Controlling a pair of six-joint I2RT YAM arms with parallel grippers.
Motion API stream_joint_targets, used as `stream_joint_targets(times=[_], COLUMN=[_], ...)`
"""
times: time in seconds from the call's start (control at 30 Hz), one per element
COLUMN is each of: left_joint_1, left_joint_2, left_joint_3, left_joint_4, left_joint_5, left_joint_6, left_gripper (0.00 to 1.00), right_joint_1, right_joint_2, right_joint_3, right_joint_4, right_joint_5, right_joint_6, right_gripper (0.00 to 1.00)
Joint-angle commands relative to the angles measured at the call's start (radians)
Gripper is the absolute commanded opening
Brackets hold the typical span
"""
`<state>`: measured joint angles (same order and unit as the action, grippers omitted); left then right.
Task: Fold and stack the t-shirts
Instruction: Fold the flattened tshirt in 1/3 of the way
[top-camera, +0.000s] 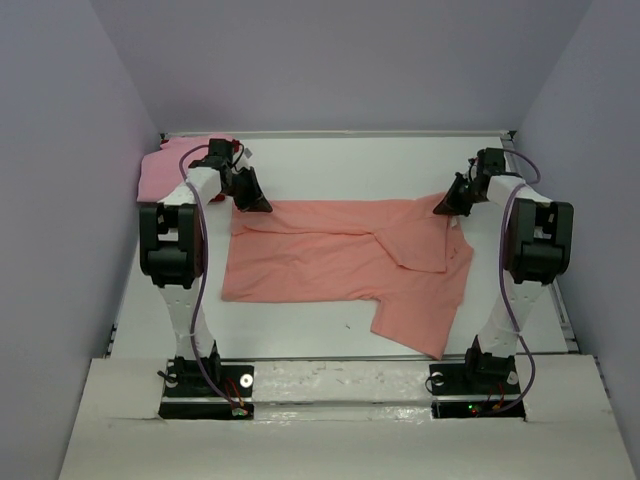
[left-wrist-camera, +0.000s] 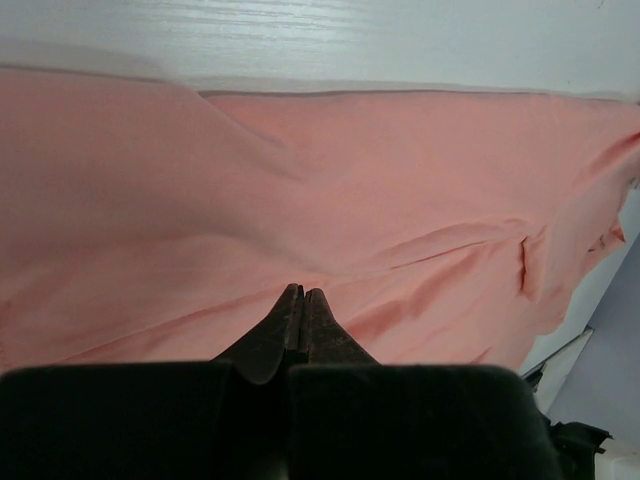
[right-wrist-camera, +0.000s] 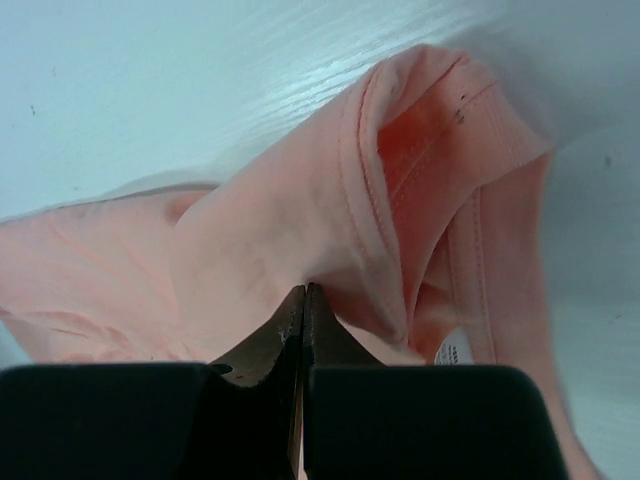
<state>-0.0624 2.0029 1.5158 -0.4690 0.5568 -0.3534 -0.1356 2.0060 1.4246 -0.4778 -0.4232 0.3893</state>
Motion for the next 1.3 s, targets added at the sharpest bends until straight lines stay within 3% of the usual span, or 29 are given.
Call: stream_joint_targets(times=[0.0, 0.5, 0.8, 0.87, 0.93, 1.17, 1.27], left_joint_1=[0.003, 0.003, 0.003, 0.003, 0.003, 0.003, 0.001], left_joint_2=[0.008, 0.056, 0.082, 0.08, 0.068, 0.111, 0.157], left_joint_3=[0.066, 0.165, 0.198, 0.205, 0.196, 0.208, 0.211], left_joint_4=[-0.042, -0.115, -0.174, -0.18, -0.157, -0.114, -0.108], left_joint_5=[-0.008, -0.058, -0.165, -0.19, -0.218, -0.233, -0.312], left_joint_6=[0.027, 0.057, 0.076, 0.083, 0.09, 0.076, 0.068], left_gripper=[0.0, 0.0, 0.0, 0.27, 0.45, 0.48, 0.47], right_joint_1=[0.008, 0.008, 0.008, 0.008, 0.008, 0.008, 0.008], right_joint_2=[0.028, 0.086, 0.086, 0.088, 0.086, 0.086, 0.083], right_joint_3=[0.063, 0.139, 0.145, 0.143, 0.145, 0.145, 0.142], right_joint_4=[0.065, -0.022, -0.033, -0.033, -0.031, -0.033, -0.035], right_joint_5=[0.053, 0.325, 0.298, 0.288, 0.279, 0.274, 0.268], right_joint_6=[-0.003, -0.038, -0.029, -0.026, -0.024, -0.027, -0.027], right_gripper=[0.0, 0.0, 0.0, 0.0, 0.0, 0.0, 0.0])
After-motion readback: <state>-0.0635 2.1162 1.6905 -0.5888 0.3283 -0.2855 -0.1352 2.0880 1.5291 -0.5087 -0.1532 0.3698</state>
